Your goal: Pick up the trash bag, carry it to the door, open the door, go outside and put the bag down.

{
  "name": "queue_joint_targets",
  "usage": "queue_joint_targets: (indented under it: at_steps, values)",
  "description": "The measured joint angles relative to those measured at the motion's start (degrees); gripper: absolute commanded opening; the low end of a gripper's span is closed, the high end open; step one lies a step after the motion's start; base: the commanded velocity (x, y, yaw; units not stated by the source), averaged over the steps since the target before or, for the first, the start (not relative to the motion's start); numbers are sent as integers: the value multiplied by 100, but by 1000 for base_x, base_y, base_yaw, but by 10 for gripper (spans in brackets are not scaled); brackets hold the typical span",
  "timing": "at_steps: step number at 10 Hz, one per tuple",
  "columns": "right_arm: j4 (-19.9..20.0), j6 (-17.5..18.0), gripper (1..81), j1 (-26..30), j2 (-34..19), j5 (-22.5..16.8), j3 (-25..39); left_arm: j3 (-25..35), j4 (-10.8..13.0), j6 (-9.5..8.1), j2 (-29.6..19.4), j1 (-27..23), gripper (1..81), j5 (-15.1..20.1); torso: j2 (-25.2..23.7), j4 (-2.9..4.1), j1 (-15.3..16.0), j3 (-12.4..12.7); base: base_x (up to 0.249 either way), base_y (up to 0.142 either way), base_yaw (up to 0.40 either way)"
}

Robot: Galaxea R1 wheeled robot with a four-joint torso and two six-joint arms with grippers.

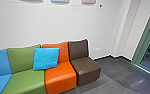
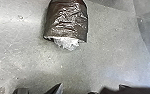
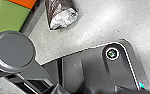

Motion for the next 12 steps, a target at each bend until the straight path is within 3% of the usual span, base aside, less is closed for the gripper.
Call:
queue_joint_targets:
  at_steps: [4, 8, 12]
  values:
    - [22, 32, 811, -152, -521, 89, 168, -246, 0, 0, 321, 21, 811, 183, -859, 0, 531, 0, 0, 0, 0]
    - [66, 74, 811, -323, -1198, 358, 1025, -340, 0, 0, 347, 45, 811, 277, -1652, 0, 1012, -54, 0, 0, 0]
    - [66, 88, 811, -485, -1585, 789, 1423, -340, 0, 0, 345, 41, 811, 273, -2424, 0, 1497, -765, 0, 0, 0]
